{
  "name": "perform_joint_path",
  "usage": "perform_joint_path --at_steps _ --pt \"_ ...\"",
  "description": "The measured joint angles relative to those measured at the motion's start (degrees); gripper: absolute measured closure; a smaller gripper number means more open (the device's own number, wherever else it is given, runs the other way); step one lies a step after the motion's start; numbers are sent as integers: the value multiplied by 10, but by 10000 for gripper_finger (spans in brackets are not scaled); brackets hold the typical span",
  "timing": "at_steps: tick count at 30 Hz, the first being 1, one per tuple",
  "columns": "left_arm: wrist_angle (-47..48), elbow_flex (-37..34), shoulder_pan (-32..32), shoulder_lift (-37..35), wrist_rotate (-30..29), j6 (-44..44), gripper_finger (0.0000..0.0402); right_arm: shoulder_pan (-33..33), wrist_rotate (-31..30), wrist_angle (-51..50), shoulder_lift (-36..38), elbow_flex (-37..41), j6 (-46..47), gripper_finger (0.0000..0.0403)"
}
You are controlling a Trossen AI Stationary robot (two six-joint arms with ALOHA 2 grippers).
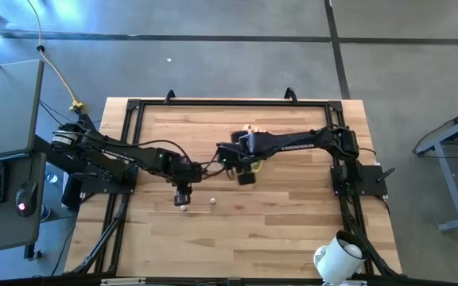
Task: Pick & Place food coloring
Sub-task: Put the small orange food coloring bottle into the bin
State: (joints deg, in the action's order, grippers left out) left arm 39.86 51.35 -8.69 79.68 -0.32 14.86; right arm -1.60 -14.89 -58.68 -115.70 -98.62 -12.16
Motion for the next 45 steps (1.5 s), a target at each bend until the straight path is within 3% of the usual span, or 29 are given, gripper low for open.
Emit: perform_joint_path --at_steps 5,8,16,23,30,39,45 --pt "5 0 -1 0 21 33 232 34 120 104 0 -10 30 250" --pt "20 0 -13 0 20 35 232 53 133 209 1 35 32 256" --pt "92 0 -85 0 -81 96 232 84 199 515 -1 196 51 249" --pt "101 0 -114 -5 -92 124 232 83 270 765 -7 305 118 215" --pt "104 0 -112 -4 -92 125 232 84 248 783 -32 310 122 185" --pt "112 0 -112 -4 -92 128 232 84 221 792 -57 309 118 183" --pt "113 0 -112 -4 -92 128 232 84 248 806 -78 308 118 183"
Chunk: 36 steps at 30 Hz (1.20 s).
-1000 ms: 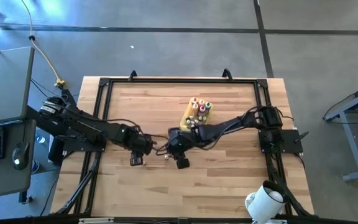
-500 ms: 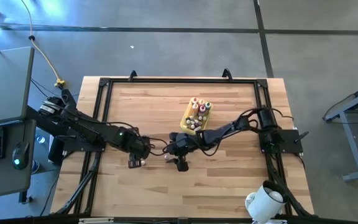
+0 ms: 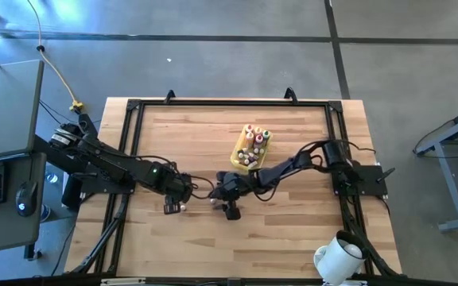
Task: Pick & Place food coloring
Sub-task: Put the small orange food coloring bottle into the bin
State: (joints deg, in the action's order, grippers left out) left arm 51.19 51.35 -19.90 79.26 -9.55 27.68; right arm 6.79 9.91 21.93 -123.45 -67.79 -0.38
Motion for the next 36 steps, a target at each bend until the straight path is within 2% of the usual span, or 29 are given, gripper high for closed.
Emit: perform_joint_path --at_steps 6,10,14,21,25,30,33,36 --pt "0 0 0 0 -1 2 232 0 15 48 -28 0 4 183" --pt "1 0 0 0 -1 9 232 -1 4 50 -29 0 3 188" --pt "2 0 0 0 -1 11 232 -1 -14 44 -29 0 2 225" --pt "2 0 0 0 -1 12 232 -2 -27 41 -27 0 4 327" --pt "2 0 0 0 -1 12 232 -2 -26 14 4 1 2 339" --pt "-2 0 0 0 -1 12 232 -11 -49 -111 111 0 -37 332" --pt "-2 0 0 0 -1 12 232 -20 -122 -239 184 0 -74 319" --pt "-3 0 0 0 0 12 232 -36 -219 -371 243 0 -73 324"
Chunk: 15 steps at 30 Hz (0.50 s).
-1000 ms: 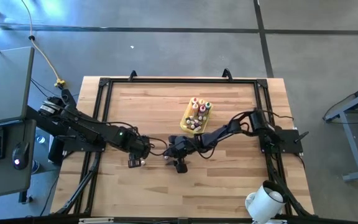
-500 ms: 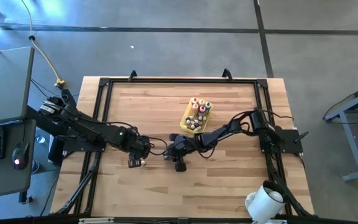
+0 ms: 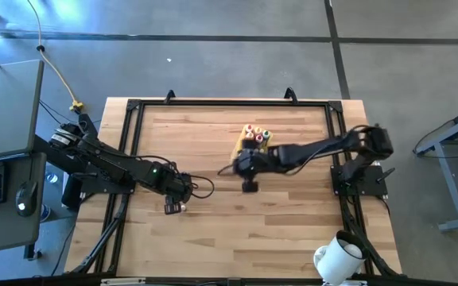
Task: Pick & Place food coloring
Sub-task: Put the small orange food coloring bottle into the bin, then put the small blue food coloring bottle into the bin
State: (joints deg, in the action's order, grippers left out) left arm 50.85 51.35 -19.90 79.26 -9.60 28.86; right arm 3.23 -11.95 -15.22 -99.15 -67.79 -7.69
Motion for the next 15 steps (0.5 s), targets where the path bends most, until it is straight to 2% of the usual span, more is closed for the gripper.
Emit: perform_joint_path --at_steps 2,4,10,15 --pt "-2 0 0 0 0 0 232 -18 -30 -72 21 0 25 331" --pt "-3 0 0 0 0 0 232 -40 -31 -107 27 5 56 335" --pt "-26 0 0 0 3 7 232 -97 60 -34 28 94 64 308" --pt "-29 0 0 0 34 14 232 -116 72 18 28 125 54 274"
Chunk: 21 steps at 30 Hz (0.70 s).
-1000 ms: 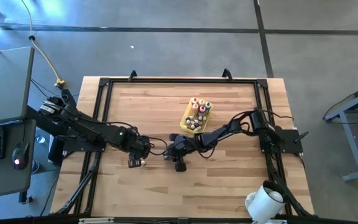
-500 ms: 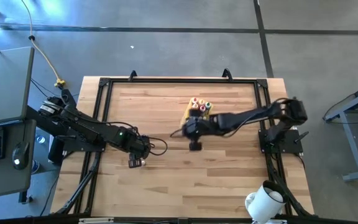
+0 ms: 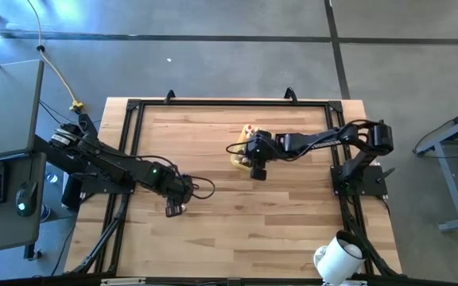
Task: Pick & Place food coloring
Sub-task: Put the small blue food coloring bottle into the bin
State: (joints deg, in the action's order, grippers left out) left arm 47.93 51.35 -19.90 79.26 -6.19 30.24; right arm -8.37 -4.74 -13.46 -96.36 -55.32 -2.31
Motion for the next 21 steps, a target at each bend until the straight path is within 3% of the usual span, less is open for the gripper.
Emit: perform_joint_path --at_steps 9,16,21 --pt "-1 0 0 0 4 1 232 14 -99 26 0 -39 -68 230" --pt "-22 0 0 0 34 22 232 30 -99 112 0 -48 -68 225" --pt "-38 0 0 8 50 33 232 36 -99 120 0 -48 -68 233"
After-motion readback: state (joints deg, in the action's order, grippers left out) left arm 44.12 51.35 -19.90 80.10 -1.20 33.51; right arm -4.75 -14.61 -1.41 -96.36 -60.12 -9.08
